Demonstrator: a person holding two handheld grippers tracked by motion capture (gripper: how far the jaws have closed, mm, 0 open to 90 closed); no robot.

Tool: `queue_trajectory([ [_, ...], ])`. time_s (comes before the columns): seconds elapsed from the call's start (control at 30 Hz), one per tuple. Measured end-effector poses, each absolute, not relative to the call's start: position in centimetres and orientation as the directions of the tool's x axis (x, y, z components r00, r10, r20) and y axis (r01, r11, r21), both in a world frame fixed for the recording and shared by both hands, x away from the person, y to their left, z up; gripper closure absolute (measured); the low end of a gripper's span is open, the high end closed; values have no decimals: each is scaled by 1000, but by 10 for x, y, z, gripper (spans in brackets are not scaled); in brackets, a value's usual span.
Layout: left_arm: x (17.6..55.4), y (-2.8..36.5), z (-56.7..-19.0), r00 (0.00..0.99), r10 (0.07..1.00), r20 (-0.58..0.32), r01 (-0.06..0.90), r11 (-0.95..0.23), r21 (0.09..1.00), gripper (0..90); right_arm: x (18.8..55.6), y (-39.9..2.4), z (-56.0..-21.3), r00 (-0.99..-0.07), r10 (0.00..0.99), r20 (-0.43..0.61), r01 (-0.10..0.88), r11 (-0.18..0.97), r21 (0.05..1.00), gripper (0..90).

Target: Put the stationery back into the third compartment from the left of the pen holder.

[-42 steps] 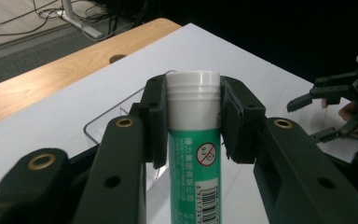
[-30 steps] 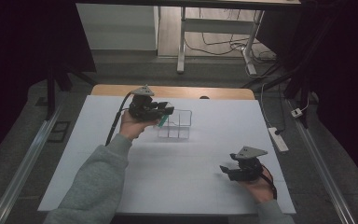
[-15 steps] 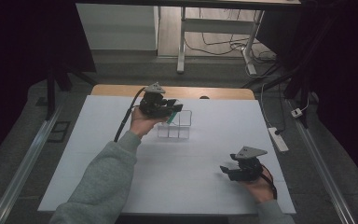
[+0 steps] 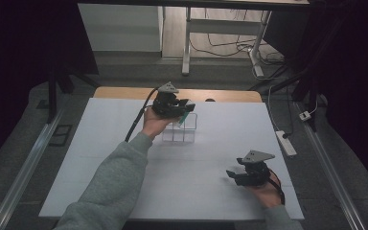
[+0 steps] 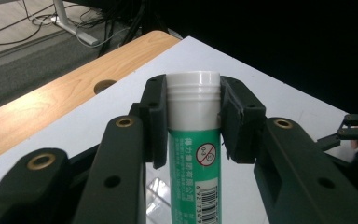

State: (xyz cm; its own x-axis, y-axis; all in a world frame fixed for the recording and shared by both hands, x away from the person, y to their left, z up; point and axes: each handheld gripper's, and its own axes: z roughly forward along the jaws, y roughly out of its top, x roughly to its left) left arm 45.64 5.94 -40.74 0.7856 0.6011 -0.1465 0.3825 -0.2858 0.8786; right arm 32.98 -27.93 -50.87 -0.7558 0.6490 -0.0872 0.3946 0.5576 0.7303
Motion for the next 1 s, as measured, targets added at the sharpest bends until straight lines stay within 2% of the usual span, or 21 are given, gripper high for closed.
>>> queue_trajectory([
  [0.17,463,48,-408,789,601,-129,374,-303,877,638,330,-279,-509,-756,649,-83,396,556,731,336],
  [0.63,486,39,-419,773,606,-190,412,-251,876,637,330,-280,-509,-755,652,-75,402,550,732,336],
  [1.0,489,37,-424,770,610,-188,413,-251,876,636,330,-281,-510,-755,651,-77,403,553,729,336],
])
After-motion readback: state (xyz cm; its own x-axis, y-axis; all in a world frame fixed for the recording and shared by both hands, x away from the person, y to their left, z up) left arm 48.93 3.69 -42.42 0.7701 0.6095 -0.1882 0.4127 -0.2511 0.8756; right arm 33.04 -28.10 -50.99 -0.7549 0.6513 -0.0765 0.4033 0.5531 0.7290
